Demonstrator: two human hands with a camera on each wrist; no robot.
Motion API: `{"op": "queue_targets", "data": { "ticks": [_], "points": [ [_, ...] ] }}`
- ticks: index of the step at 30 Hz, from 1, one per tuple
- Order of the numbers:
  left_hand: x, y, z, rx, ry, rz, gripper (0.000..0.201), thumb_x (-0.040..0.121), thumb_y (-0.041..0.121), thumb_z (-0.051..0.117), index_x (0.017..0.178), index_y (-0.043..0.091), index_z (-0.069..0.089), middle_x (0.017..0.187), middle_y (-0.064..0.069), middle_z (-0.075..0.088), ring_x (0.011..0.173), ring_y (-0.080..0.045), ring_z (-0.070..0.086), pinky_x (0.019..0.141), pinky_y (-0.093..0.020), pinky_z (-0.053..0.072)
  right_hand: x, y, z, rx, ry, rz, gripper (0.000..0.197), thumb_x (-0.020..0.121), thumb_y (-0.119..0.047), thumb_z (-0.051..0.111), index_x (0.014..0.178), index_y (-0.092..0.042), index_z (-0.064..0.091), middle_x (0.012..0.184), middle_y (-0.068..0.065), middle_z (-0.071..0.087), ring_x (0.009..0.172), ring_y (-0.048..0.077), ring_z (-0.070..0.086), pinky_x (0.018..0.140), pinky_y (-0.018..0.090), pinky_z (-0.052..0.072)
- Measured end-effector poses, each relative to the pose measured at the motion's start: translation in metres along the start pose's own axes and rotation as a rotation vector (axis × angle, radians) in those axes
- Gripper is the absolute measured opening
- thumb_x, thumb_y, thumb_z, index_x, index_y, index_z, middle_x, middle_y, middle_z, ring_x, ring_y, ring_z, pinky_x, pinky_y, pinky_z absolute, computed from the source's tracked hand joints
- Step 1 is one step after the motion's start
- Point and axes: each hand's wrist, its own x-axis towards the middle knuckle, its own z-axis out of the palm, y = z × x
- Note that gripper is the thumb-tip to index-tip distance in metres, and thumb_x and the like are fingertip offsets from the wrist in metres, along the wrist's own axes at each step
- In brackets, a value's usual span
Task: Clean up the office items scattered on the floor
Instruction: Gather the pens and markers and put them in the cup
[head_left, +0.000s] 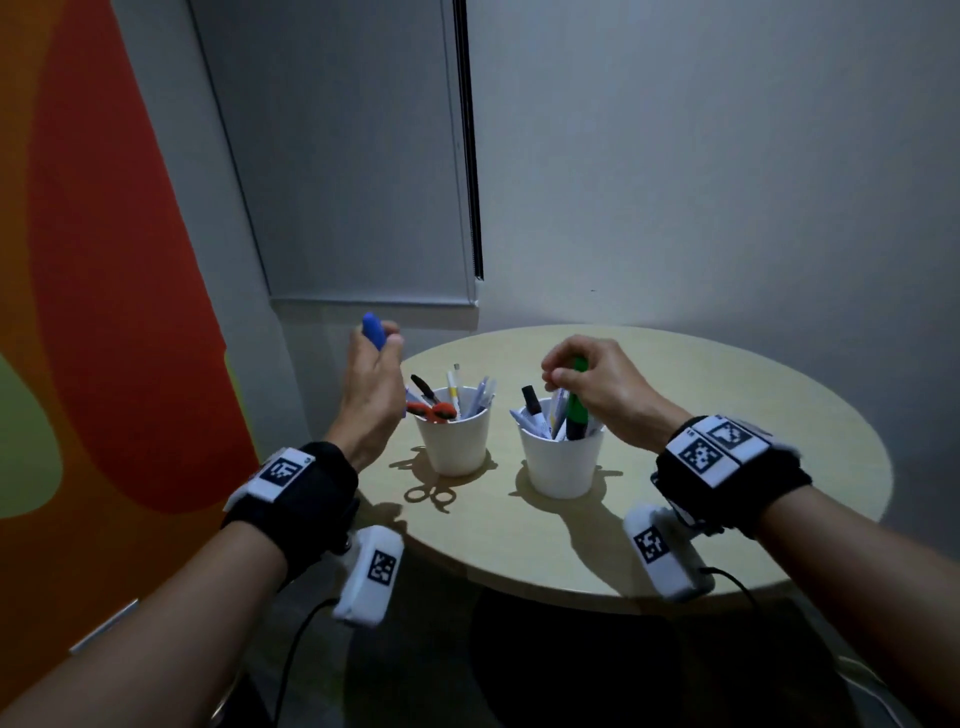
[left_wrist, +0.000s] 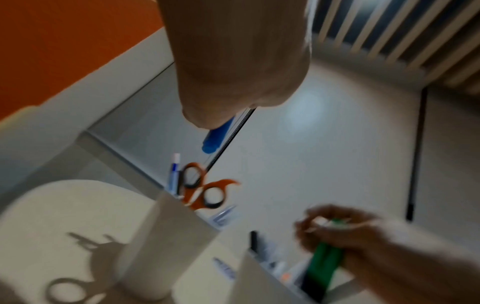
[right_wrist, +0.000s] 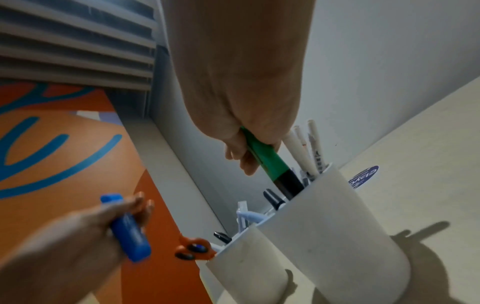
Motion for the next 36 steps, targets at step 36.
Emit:
{"op": "queue_targets", "data": {
  "ticks": [36],
  "points": [
    [-0.003,-0.006,-0.041,0.097,-0.187,0.026,0.018,0.088,-0.007,0.053,0.092,0.005,0.066,0.084,-0.011,0.069,0.072,-0.019,0.068,0.077,-0.042,0.06,-0.018,-0.088,0.104,-0.244,-0.233,-0.076,0.016,0.085,-0.013,0.065,0.071,-0.007,0.07,0.068,0.014,0.07,0.062,0.024,0.066,0.06,0.038,0.059]
  ]
}}
